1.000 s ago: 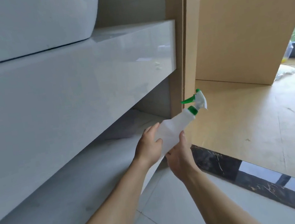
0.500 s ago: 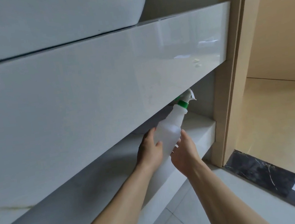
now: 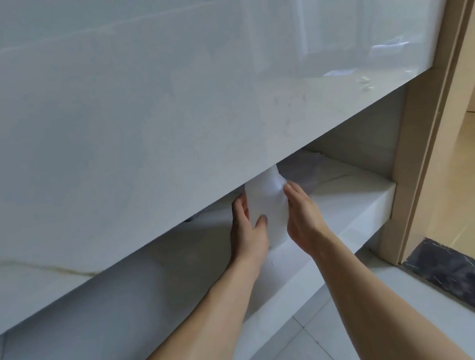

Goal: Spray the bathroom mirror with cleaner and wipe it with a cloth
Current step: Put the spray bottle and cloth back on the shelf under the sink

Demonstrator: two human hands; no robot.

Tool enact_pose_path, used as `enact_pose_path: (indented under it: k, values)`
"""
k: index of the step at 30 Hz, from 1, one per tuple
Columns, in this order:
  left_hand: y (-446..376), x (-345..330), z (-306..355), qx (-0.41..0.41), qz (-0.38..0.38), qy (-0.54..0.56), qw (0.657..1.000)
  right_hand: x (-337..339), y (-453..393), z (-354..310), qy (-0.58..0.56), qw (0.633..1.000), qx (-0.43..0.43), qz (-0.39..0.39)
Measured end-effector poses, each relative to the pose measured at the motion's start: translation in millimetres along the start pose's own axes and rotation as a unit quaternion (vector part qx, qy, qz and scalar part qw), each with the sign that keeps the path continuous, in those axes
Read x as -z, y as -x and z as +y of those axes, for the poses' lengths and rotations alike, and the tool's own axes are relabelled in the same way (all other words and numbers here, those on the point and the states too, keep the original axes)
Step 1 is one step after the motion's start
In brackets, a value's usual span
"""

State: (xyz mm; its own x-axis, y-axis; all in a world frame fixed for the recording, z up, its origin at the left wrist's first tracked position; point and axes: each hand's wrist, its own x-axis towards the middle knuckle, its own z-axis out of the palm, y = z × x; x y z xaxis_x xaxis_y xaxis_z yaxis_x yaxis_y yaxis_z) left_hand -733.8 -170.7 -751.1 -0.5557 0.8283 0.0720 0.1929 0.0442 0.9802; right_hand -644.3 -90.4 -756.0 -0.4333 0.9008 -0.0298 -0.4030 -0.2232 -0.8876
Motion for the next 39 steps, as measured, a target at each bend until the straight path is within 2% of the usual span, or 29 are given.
enact_pose_path:
  k: [4,9,15,22,25,31,36,39]
  values:
    - [6,4,-2,0.006,-0.006,0.081,0.997,7,-5,-1,0.032,0.998,0.014,-0.049]
    - [10,15,-2,0.067,-0.043,0.225,0.971,25,-5,-5,0.040,0.995,-0.006,-0.095]
    - [13,19,4,0.138,-0.072,0.342,0.927,37,1,-2,-0.053,0.997,-0.034,-0.034]
    - [24,19,9,0.185,-0.042,0.482,0.856,51,14,-3,-0.196,0.976,-0.097,-0.011]
    - [27,18,11,0.191,-0.026,0.488,0.851,52,20,-2,-0.222,0.969,-0.106,-0.017]
    - [35,15,14,0.202,-0.004,0.485,0.851,51,27,-5,-0.194,0.974,-0.110,-0.032]
    - [43,10,13,0.233,0.068,0.477,0.845,53,35,-11,-0.177,0.977,-0.112,-0.028]
    - [49,9,13,0.254,0.063,0.479,0.838,58,39,-19,-0.183,0.977,-0.106,-0.020]
